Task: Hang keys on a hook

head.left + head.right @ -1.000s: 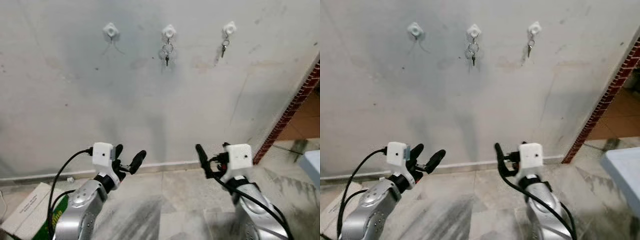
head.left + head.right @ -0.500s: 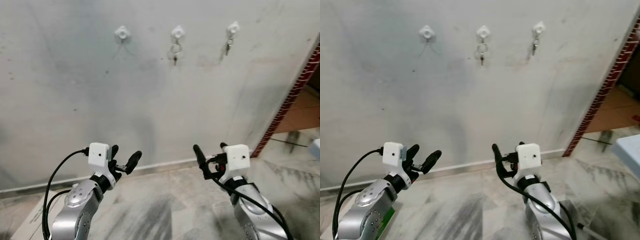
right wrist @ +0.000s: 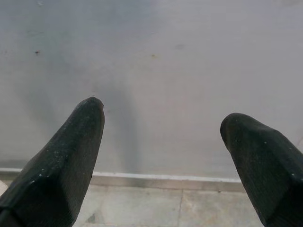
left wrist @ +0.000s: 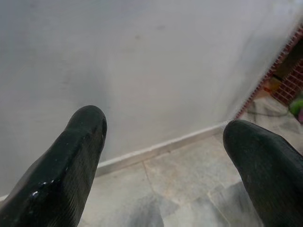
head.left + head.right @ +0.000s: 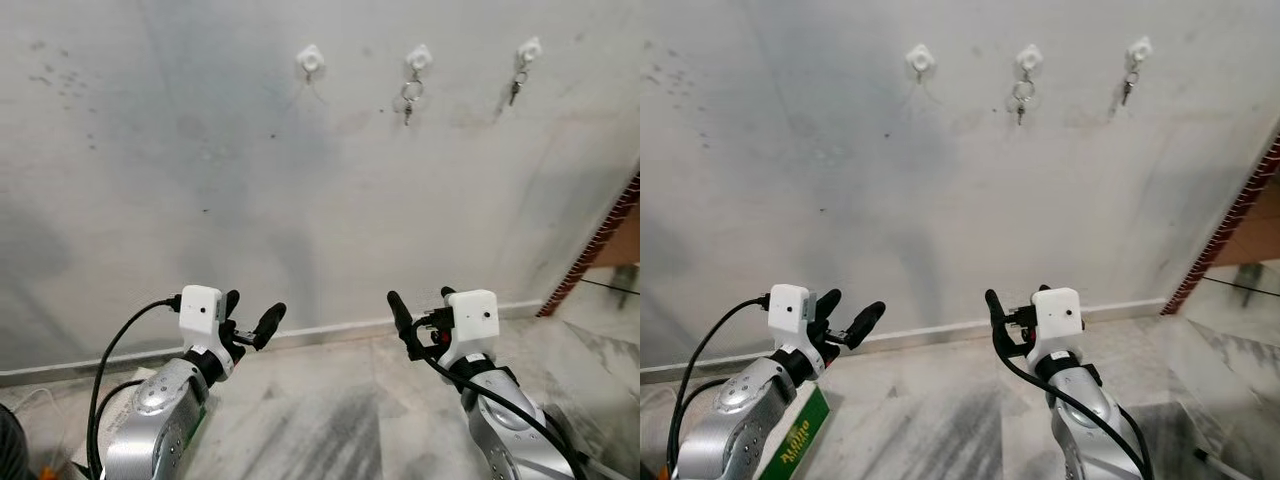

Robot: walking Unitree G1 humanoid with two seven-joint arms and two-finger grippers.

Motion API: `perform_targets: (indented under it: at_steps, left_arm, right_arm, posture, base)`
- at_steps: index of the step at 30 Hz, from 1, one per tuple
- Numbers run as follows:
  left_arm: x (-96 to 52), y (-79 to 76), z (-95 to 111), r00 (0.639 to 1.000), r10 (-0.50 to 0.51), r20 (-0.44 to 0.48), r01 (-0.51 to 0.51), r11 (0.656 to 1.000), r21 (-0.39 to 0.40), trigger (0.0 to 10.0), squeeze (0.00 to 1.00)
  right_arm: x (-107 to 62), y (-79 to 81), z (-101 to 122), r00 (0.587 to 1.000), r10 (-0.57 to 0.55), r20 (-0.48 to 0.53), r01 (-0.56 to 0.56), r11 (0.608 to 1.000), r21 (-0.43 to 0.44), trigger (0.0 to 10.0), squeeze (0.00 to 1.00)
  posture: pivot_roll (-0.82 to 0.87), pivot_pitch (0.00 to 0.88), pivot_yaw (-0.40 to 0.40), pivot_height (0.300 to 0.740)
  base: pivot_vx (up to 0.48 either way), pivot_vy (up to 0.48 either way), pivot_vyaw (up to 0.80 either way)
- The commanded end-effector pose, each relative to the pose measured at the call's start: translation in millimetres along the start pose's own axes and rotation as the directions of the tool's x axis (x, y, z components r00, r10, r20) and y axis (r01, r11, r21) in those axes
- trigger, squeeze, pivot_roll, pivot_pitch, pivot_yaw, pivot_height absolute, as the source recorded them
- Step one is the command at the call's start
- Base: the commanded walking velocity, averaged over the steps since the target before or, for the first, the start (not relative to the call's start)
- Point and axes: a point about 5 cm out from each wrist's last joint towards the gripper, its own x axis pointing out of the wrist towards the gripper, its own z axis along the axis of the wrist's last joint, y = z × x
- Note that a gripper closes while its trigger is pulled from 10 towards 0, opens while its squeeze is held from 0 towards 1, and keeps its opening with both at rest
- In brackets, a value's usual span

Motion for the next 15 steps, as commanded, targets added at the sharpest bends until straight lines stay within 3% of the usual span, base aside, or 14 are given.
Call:
perform_targets:
  at_steps: [1,6,12,15]
  left_arm:
    - [2.8,-3.2,2.6,1.0,-0.014,0.003,0.014,1.0,0.013,10.0,0.0]
    - [2.9,-3.4,2.4,1.0,-0.016,0.001,0.016,1.0,0.014,10.0,0.0]
    - [3.3,-3.9,2.2,1.0,-0.017,0.0,0.017,1.0,0.016,10.0,0.0]
    - [3.3,-4.1,2.1,1.0,-0.018,-0.001,0.018,1.0,0.016,10.0,0.0]
  right_arm:
    - [-0.4,-4.7,1.1,1.0,-0.021,-0.004,0.021,1.0,-0.004,10.0,0.0]
    - [-0.3,-4.4,1.0,1.0,-0.021,-0.005,0.021,1.0,-0.003,10.0,0.0]
    - [-0.1,-4.6,0.8,1.0,-0.02,-0.005,0.02,1.0,-0.003,10.0,0.0]
    - [0.0,-4.5,0.7,1.0,-0.018,-0.007,0.018,1.0,-0.003,10.0,0.0]
  posture:
    - [-0.08,0.0,0.045,0.74]
    - [-0.08,0.0,0.045,0.74]
    - [-0.08,0.0,0.046,0.74]
    - [-0.08,0.0,0.046,0.74]
  base:
    - [0.0,0.0,-0.8]
    - [0.0,0.0,-0.8]
    - [0.0,0.0,0.0]
    - [0.0,0.0,-0.8]
